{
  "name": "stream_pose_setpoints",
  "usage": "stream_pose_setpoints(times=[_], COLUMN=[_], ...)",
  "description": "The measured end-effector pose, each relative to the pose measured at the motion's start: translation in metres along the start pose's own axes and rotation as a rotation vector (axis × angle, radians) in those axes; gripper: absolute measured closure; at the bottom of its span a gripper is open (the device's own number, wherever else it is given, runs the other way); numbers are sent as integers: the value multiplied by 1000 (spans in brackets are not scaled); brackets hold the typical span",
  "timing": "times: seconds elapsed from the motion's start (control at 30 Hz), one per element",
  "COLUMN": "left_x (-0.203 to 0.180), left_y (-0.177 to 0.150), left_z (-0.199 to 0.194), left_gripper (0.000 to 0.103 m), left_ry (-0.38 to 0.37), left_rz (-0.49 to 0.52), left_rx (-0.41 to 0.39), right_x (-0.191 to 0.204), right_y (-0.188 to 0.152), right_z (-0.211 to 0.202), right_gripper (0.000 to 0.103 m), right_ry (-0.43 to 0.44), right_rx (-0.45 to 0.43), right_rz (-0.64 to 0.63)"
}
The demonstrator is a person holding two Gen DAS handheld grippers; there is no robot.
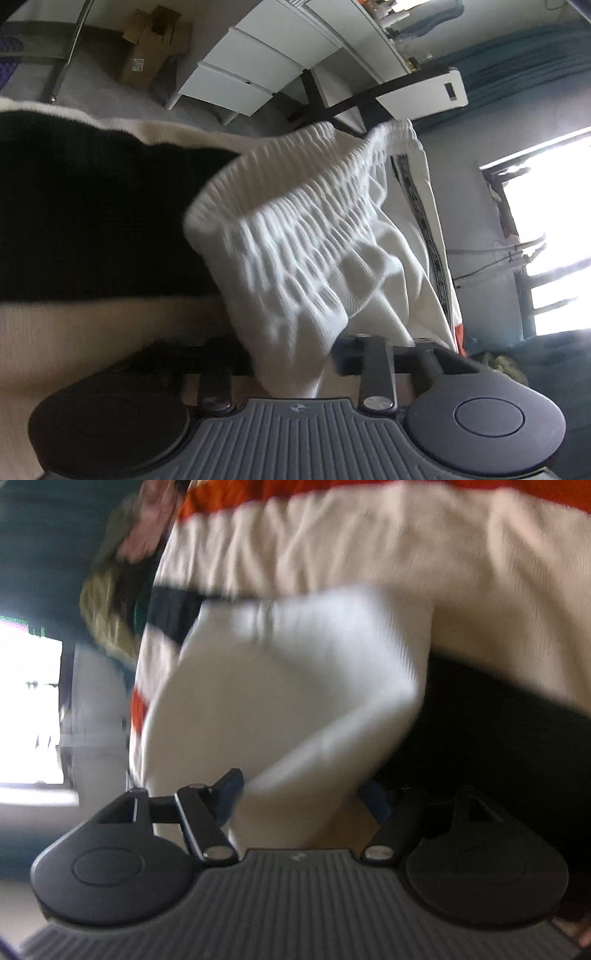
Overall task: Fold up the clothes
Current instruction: 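Grasp a ribbed cuff with the left gripper while the right gripper grasps the other leg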
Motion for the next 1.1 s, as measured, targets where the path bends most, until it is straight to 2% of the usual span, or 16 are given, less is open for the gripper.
stream_pose_setpoints(times=[0.07, 0.1, 0.13, 0.17, 0.2, 0.27, 0.33, 0.47, 0.57, 0.63, 0.7, 0.77, 0.87, 0.97, 1.07, 1.1], left_x=[-1, -3, -12, -18, -23, -31, -31, -24, 1, 23, 47, 64, 86, 97, 92, 91], left_y=[10, 16, 26, 35, 44, 58, 70, 90, 92, 90, 84, 80, 76, 76, 75, 75], left_z=[-8, -14, -24, -34, -44, -66, -83, -116, -140, -146, -150, -143, -133, -127, -131, -133], left_gripper=[89, 90, 90, 91, 91, 91, 91, 92, 92, 92, 92, 91, 91, 89, 85, 84], left_ry=[-10, -12, -16, -29, -43, -67, -89, -146, -150, -129, -90, -35, 37, 22, 30, 32], left_rz=[2, 13, 33, 58, 84, 110, 108, 65, 36, 22, 24, 44, 65, 56, 126, 151], left_rx=[-10, -21, -39, -60, -80, -96, -67, -2, 41, 80, 116, 137, 147, 153, 141, 136], right_x=[1, 0, -3, -8, -12, -19, -20, 1, 13, 12, -1, -21, -62, -82, -79, -77], right_y=[17, 26, 34, 40, 47, 60, 67, 73, 72, 68, 66, 68, 72, 73, 73, 73], right_z=[-3, -5, -6, -8, -10, -15, -25, -56, -85, -103, -118, -115, -102, -99, -104, -106], right_gripper=[40, 51, 75, 90, 93, 95, 95, 97, 97, 97, 97, 97, 96, 94, 91, 84], right_ry=[10, 16, 19, 25, 30, 46, 82, 133, 140, 105, 28, -84, -214, -226, -227, -236], right_rx=[-109, -151, -181, -200, -219, -256, -293, -423, -510, -559, -582, -546, -428, -381, -400, -410], right_rz=[12, 20, 32, 43, 53, 72, 73, -40, -127, -151, -112, -16, 183, 278, 259, 245])
Point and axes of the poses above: each gripper's, at about its wrist camera, not at the fingertips, and z roughly the way its jaws point, x to its left, y to its top, the point moved 3 cm from there along z, roughly the way its jaws point
